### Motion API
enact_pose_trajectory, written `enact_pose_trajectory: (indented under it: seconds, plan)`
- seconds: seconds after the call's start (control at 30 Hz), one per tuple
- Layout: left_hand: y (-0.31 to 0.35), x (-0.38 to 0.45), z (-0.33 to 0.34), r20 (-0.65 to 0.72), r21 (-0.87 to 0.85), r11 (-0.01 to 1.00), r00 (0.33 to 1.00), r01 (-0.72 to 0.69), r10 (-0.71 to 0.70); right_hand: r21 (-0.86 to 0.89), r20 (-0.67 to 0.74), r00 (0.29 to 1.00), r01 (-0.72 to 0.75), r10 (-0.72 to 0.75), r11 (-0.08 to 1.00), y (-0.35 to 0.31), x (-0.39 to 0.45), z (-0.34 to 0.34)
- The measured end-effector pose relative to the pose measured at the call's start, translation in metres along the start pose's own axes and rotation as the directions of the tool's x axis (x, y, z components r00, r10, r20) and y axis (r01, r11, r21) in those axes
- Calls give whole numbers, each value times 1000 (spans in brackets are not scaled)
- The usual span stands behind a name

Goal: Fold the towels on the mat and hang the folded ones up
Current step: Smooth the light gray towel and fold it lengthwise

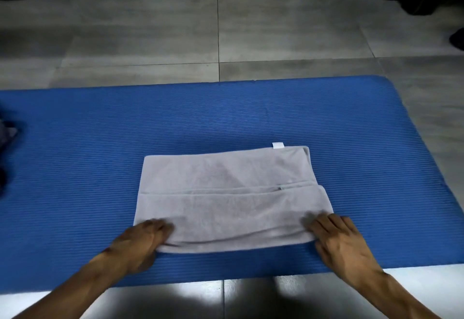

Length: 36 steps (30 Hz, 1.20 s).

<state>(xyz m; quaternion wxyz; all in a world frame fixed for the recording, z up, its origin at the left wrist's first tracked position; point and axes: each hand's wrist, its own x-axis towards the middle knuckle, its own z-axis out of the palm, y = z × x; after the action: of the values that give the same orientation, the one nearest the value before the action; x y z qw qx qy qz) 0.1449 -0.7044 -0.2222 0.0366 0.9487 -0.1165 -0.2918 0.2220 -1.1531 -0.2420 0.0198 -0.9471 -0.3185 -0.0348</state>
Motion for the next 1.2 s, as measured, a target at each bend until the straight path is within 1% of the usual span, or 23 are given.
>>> enact_pose_trajectory:
  seconds: [0.03,0.1,0.13,0.17,0.2,0.23,0.27,0.3,0.33,0.37,0.4,0.43,0.5,0.57,0.63,0.7,0.8,0.87,0.97,1.07,1.2]
  plan:
    - [-5,-7,12,-2,36,997,998,-65,65,20,19,999,27,-27,999,-2,-11,-2]
    - [-9,-19,24,18,-14,998,998,-68,68,72,98,992,68,-75,995,-2,-30,-3]
    - [-12,-24,27,-86,1,995,992,-95,95,102,128,989,64,-77,993,0,-35,-5]
    - [-20,-22,37,-111,65,989,984,-135,141,136,142,988,41,-60,990,2,-36,-7]
    - [-25,-15,39,-170,-105,985,978,-136,117,163,142,989,12,-35,987,4,-33,-10]
    - [-26,-13,35,-171,-211,967,980,-141,105,176,133,991,-9,-15,984,6,-25,-12]
    - [-26,-10,33,-144,-147,973,977,-179,158,171,114,993,-21,1,985,8,-14,-15]
    - [-30,-6,23,-135,-92,981,978,-170,156,160,92,995,-38,23,986,10,-1,-16]
    - [-31,1,16,-162,-178,982,986,-59,30,144,75,996,-65,54,987,12,13,-16]
    - [-31,3,6,-183,-213,977,981,24,-64,120,76,993,-99,90,988,15,25,-14]
    - [-31,5,0,-222,-257,964,967,68,-127,91,102,988,-130,120,987,18,37,-11]
    - [-26,8,-9,-270,-254,963,949,95,-165,73,144,981,-145,133,987,20,48,-10]
    - [-32,14,-5,-307,-175,973,930,152,-201,80,243,961,-158,134,984,25,63,-11]
    - [-37,15,-5,-318,-230,950,906,212,-279,129,334,933,-184,132,974,29,73,-14]
    - [-40,17,-5,-327,-289,916,871,278,-368,156,375,918,-202,131,967,34,79,-15]
    - [-42,19,-6,-336,-321,901,855,291,-396,171,402,904,-232,147,958,40,81,-15]
    - [-51,16,-4,-340,-428,872,852,237,-398,291,410,903,-259,125,921,51,83,-18]
    - [-55,14,-4,-321,-522,822,841,227,-436,341,393,917,-219,73,914,55,84,-21]
    - [-54,10,-5,-275,-687,700,822,195,-499,350,350,937,-150,19,925,56,82,-20]
    - [-48,10,-5,-226,-789,585,797,187,-560,369,323,946,-169,44,914,59,78,-19]
    - [-40,13,-6,-212,-879,459,754,132,-622,423,296,953,-190,63,886,62,79,-22]
